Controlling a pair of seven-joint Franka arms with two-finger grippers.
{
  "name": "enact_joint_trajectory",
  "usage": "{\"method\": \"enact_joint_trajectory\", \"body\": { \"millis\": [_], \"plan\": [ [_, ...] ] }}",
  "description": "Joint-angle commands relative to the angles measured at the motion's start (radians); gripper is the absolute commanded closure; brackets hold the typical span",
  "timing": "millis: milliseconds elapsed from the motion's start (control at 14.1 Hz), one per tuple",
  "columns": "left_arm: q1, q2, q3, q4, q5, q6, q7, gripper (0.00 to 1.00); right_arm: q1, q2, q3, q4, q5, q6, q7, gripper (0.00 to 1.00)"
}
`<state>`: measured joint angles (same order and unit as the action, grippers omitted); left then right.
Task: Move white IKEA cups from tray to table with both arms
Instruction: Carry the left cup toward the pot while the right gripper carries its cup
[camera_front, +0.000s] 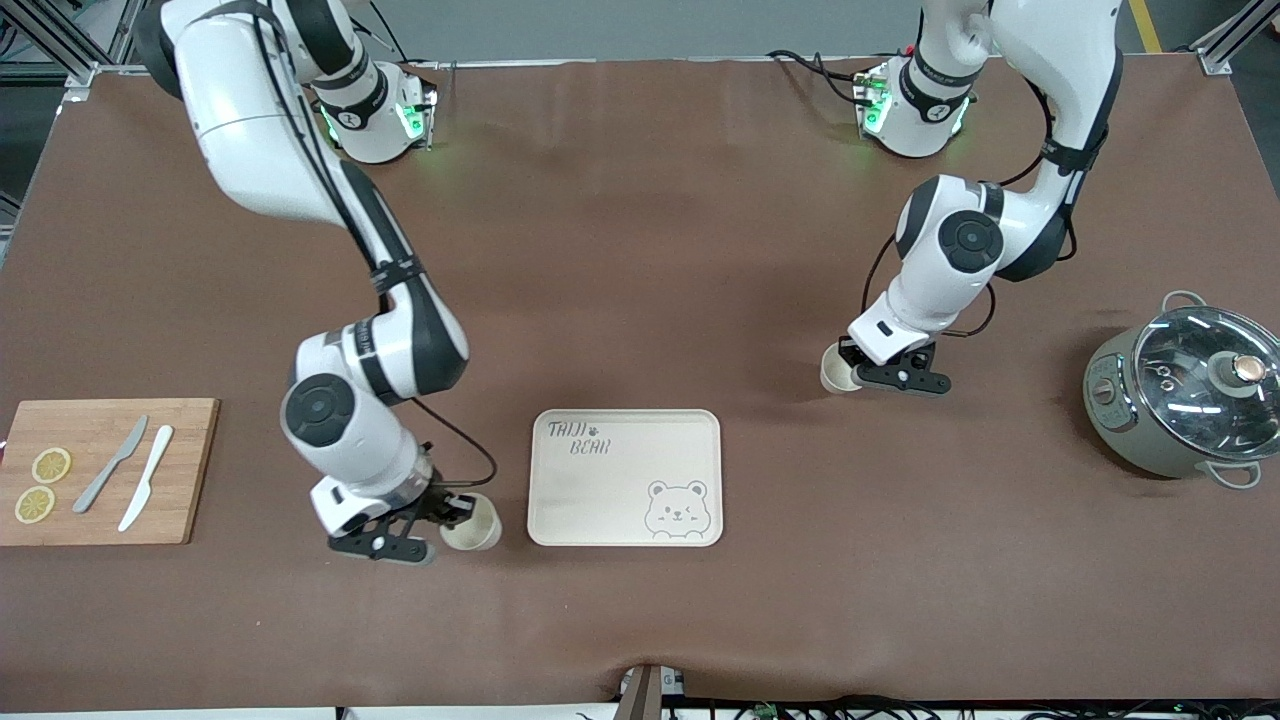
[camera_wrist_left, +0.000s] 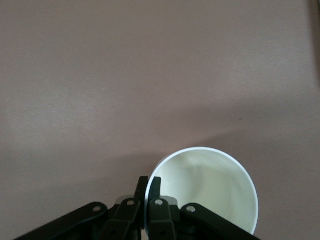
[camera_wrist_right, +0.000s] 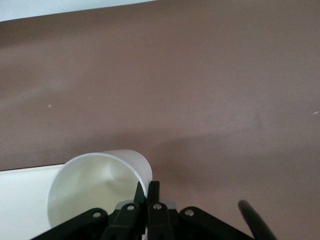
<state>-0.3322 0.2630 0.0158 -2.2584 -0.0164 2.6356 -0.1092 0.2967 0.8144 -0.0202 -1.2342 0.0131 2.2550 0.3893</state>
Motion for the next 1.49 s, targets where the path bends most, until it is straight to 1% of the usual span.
{"method": "enact_joint_trajectory", "body": {
  "millis": [0, 71, 213, 355, 923, 994, 1065, 1136, 1207, 1420],
  "plan": [
    [0.042, -0.021, -0.010, -0.047, -0.020, 0.052, 0.069, 1.00, -0.077, -0.011, 0.029, 0.025, -0.004, -0.054, -0.127, 1.00],
    [0.065, -0.016, -0.011, -0.052, -0.019, 0.063, 0.084, 1.00, -0.099, -0.011, 0.028, 0.025, -0.001, -0.064, -0.170, 1.00],
    [0.079, -0.001, -0.011, -0.078, -0.019, 0.118, 0.123, 1.00, -0.145, -0.011, 0.029, 0.025, 0.002, -0.071, -0.257, 1.00],
    [0.099, 0.013, -0.014, -0.095, -0.019, 0.171, 0.150, 1.00, -0.177, -0.011, 0.023, 0.024, 0.004, -0.069, -0.297, 1.00],
    [0.107, 0.036, -0.016, -0.089, -0.017, 0.196, 0.161, 1.00, -0.320, -0.009, 0.020, -0.002, 0.002, -0.064, -0.475, 1.00],
    [0.105, 0.039, -0.016, -0.086, -0.017, 0.198, 0.161, 0.80, -0.341, -0.004, 0.022, -0.005, 0.004, -0.064, -0.498, 1.00],
    [0.105, 0.039, -0.019, -0.084, -0.017, 0.198, 0.163, 0.29, -0.355, -0.003, 0.022, -0.007, 0.004, -0.064, -0.521, 1.00],
    [0.105, 0.039, -0.019, -0.084, -0.017, 0.198, 0.164, 0.13, -0.366, -0.003, 0.022, -0.011, 0.004, -0.064, -0.541, 1.00],
    [0.107, 0.041, -0.019, -0.083, -0.017, 0.198, 0.164, 0.00, -0.381, 0.000, 0.022, -0.013, 0.004, -0.064, -0.564, 1.00],
    [0.107, 0.053, -0.019, -0.081, -0.019, 0.219, 0.164, 0.00, -0.403, 0.003, 0.022, -0.019, 0.005, -0.058, -0.622, 1.00]
  ]
}}
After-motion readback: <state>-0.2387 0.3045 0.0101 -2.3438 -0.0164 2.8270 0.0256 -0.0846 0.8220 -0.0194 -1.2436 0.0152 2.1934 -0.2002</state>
